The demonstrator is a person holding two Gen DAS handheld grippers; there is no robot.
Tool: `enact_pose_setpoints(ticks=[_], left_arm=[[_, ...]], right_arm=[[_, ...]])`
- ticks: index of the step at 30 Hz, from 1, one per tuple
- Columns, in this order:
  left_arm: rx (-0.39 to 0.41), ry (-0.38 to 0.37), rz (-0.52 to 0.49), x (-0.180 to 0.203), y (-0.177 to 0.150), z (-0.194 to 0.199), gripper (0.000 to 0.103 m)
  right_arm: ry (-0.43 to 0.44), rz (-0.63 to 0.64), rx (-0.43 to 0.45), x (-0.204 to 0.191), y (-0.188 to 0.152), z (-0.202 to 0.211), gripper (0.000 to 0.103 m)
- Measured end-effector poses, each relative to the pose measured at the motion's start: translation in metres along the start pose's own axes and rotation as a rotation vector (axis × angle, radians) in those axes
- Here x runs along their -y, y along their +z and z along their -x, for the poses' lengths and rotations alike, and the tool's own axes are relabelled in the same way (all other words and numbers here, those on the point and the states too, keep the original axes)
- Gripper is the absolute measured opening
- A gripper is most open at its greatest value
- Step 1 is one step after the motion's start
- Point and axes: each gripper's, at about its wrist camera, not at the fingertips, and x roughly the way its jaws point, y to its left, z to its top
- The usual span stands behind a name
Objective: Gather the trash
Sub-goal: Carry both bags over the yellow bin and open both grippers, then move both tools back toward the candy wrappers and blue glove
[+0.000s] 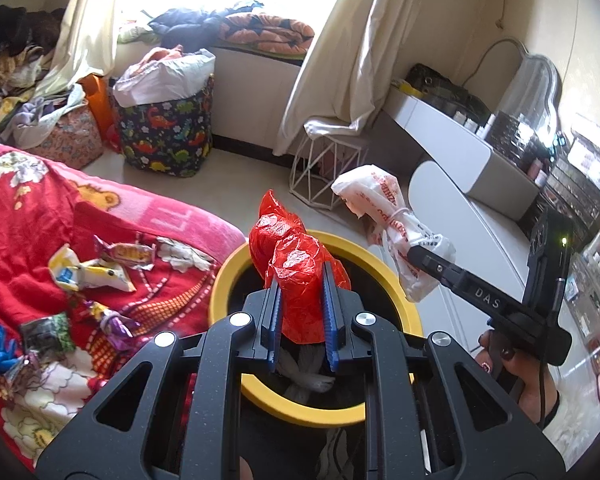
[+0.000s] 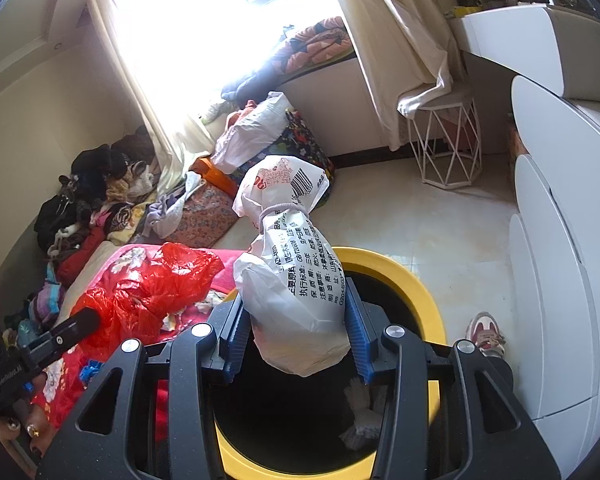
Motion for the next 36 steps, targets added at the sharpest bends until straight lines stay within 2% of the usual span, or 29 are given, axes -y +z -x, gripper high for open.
enact_pose_setpoints(ticks=[9, 20, 24, 25, 26, 28, 30, 31, 32, 36], left_arm=[[-0.084, -0.025, -0.004, 0.008, -0.014, -0.031, 0.012], [-0.143, -0.02, 0.017, 0.0, -0.028, -0.051, 0.012], [-0.142, -0.023, 0.016, 0.0, -0.029, -0.053, 0.013], [-0.134, -0.015, 0.013, 0.0, -0.03, -0.052, 0.024], [-0.125, -0.004, 0.014, 0.0, -0.029, -0.051, 0.049], [-0.107, 0.007, 0.039, -0.006, -0.029, -0.048, 0.068], [-0.091, 0.021, 0.049, -0.009, -0.028, -0.043, 0.075], [-0.081, 0.038, 0.049, -0.011, -0.028, -0.04, 0.087], [-0.069, 0.052, 0.05, -0.012, -0.028, -0.037, 0.092], [-0.024, 0.096, 0.056, -0.017, -0.025, -0.025, 0.092]], right_arm=[[-0.017, -0.03, -0.052, 0.012, -0.008, -0.007, 0.041], [-0.03, -0.042, -0.119, 0.016, -0.017, -0.018, 0.041], [-0.018, -0.051, -0.125, 0.017, -0.019, -0.02, 0.047], [-0.013, -0.06, -0.127, 0.018, -0.019, -0.021, 0.053], [-0.014, -0.07, -0.132, 0.019, -0.019, -0.022, 0.058], [-0.021, -0.081, -0.131, 0.02, -0.018, -0.022, 0.061], [-0.026, -0.083, -0.126, 0.02, -0.018, -0.021, 0.064], [-0.026, -0.083, -0.123, 0.02, -0.018, -0.02, 0.066], [-0.027, -0.082, -0.117, 0.018, -0.018, -0.019, 0.067], [-0.019, -0.053, -0.088, 0.008, -0.016, -0.015, 0.069]])
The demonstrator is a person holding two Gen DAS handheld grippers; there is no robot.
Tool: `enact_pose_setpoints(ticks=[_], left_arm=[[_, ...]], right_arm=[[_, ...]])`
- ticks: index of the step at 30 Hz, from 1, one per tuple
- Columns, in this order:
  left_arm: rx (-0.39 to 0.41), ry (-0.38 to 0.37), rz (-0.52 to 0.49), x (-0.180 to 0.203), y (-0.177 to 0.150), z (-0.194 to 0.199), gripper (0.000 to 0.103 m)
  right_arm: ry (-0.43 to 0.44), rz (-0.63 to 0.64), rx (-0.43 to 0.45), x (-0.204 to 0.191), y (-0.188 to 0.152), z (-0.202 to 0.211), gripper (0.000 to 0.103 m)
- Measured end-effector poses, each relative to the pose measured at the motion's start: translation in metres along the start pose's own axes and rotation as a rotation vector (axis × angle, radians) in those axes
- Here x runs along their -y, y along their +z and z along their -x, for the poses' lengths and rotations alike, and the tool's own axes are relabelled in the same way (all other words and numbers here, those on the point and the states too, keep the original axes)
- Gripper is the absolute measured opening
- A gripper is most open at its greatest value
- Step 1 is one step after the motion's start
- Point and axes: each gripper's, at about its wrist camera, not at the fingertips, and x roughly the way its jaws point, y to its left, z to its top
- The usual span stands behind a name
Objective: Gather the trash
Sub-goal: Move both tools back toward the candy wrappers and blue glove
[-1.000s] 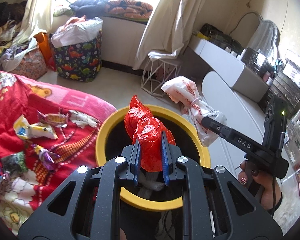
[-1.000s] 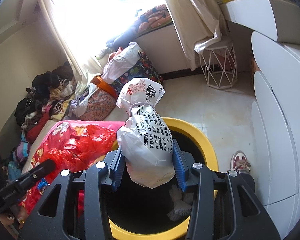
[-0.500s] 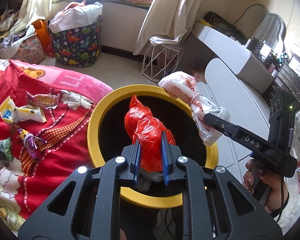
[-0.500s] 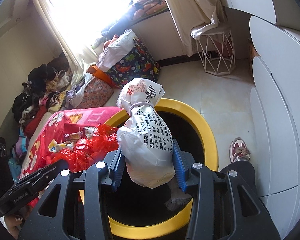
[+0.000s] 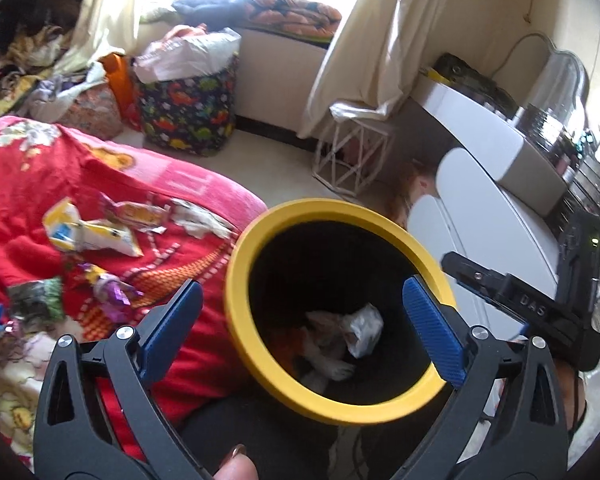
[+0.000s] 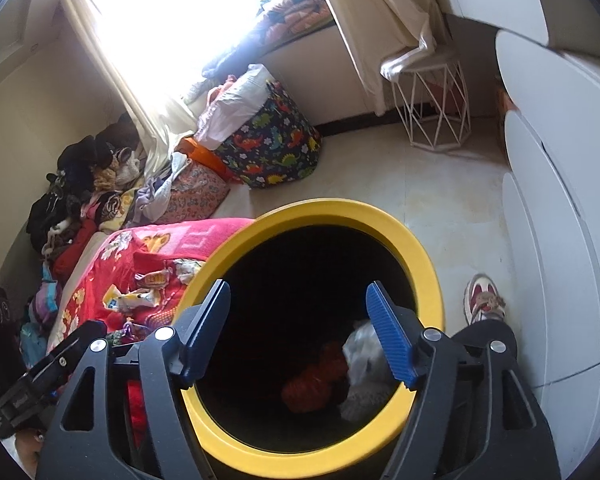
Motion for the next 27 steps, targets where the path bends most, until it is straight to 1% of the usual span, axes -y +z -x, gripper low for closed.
enact_pose_setpoints(ticks=[5, 11, 17, 27], left_arm=[[0.047, 0.03, -0.01, -0.004, 0.004, 0.014, 0.092], [0.099, 0.06, -0.023, -0.007, 0.01, 0.03, 0.092], [0.15, 0.097, -0.02, -0.015, 0.014, 0.045, 0.092], [0.207, 0.146, 0.002, -0.033, 0.017, 0.066, 0.092]], right_arm=[[0.021, 0.048, 0.059, -0.017, 0.001, 0.01, 0.075], [0.048, 0.087, 0.11, -0.034, 0.003, 0.019, 0.078], [0.064, 0.124, 0.134, -0.052, 0.002, 0.023, 0.08], [0.112, 0.178, 0.155, -0.083, 0.002, 0.021, 0.082]])
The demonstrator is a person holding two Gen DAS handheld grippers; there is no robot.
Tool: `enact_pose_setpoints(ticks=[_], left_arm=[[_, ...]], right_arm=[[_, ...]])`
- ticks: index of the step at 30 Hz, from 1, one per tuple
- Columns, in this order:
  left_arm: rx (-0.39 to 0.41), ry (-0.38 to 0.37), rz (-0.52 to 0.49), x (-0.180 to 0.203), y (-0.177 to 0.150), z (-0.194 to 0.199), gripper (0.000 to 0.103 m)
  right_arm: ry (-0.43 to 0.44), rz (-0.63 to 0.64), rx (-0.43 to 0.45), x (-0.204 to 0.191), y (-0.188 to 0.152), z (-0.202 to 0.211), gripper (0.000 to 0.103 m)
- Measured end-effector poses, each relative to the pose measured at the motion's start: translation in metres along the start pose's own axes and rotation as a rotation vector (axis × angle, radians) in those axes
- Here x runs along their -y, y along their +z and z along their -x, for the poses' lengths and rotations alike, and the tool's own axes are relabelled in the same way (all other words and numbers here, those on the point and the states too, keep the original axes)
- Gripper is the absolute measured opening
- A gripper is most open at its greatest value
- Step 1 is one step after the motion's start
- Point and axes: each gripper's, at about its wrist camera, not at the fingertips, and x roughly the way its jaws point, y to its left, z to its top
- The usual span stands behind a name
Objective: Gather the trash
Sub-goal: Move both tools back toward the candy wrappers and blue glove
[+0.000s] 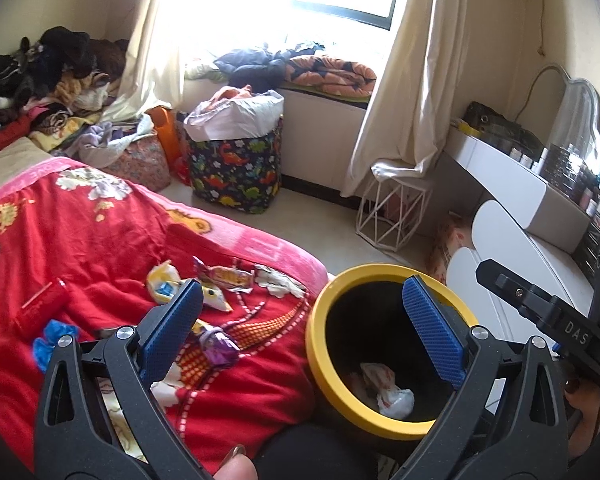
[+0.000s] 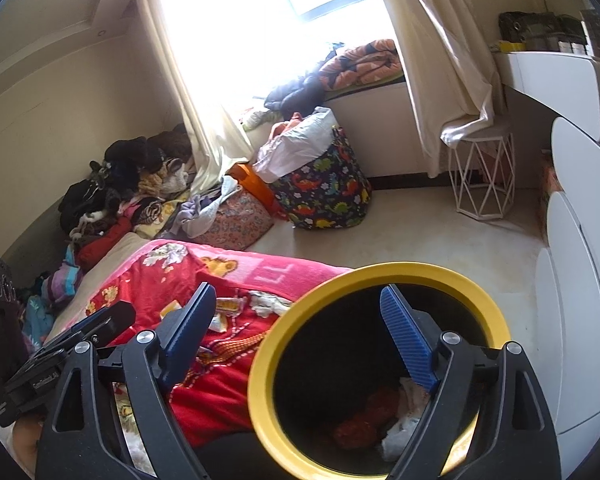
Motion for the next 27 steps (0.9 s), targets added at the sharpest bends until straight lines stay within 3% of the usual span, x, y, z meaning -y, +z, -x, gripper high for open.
enact_pose_setpoints(ticks=[27], left_arm=[[0.068, 0.132, 0.105, -0.077, 0.006, 0.03, 0.092]], right_arm=[[0.142, 0.178, -0.083, -0.099, -0.009, -0.044, 0.083]])
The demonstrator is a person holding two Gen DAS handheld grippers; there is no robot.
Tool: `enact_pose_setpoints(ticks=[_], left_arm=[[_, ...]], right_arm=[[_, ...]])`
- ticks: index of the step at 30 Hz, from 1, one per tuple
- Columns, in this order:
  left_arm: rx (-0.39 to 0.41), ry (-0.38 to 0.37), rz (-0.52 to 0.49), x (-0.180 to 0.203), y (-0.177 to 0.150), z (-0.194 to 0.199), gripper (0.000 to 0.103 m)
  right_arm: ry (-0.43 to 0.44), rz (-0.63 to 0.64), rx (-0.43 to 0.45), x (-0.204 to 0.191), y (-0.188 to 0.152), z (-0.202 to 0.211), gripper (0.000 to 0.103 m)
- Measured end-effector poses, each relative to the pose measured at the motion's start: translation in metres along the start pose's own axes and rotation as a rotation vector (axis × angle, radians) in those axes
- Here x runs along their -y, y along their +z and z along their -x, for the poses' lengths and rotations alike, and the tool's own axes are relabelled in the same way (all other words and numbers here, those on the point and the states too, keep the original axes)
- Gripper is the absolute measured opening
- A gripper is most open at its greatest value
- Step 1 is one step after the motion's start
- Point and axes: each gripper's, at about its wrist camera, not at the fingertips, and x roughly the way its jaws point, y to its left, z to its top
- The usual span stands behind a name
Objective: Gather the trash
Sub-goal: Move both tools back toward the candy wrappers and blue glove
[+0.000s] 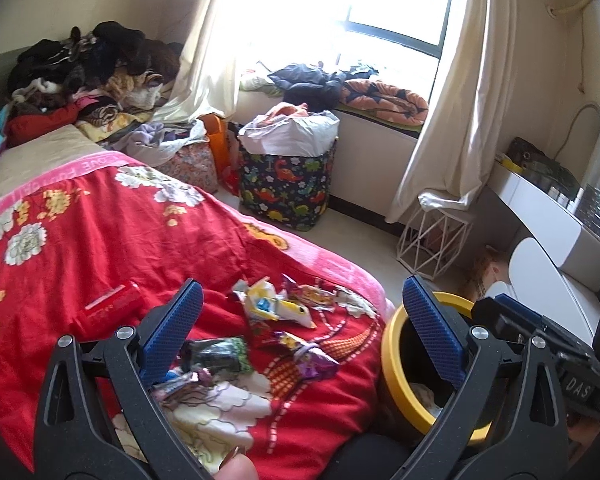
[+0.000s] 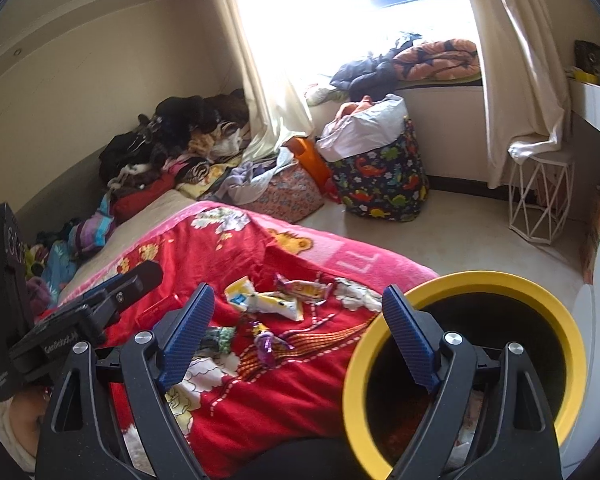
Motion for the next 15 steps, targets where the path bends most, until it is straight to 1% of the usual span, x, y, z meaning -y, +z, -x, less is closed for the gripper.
enact_pose_setpoints(ticks=[10, 15], left_arm=[[0.015, 0.06, 0.054, -0.037, 0.008, 0.003, 0.092], [0.003, 0.094, 0.082, -0.057, 0.009, 0.0, 0.092]], right_arm=[[0.051, 0.068, -0.054, -0.034, -0.005, -0.026, 0.083], [0.074, 0.103, -0.087, -0.047, -0.009, -0.04, 0.083]])
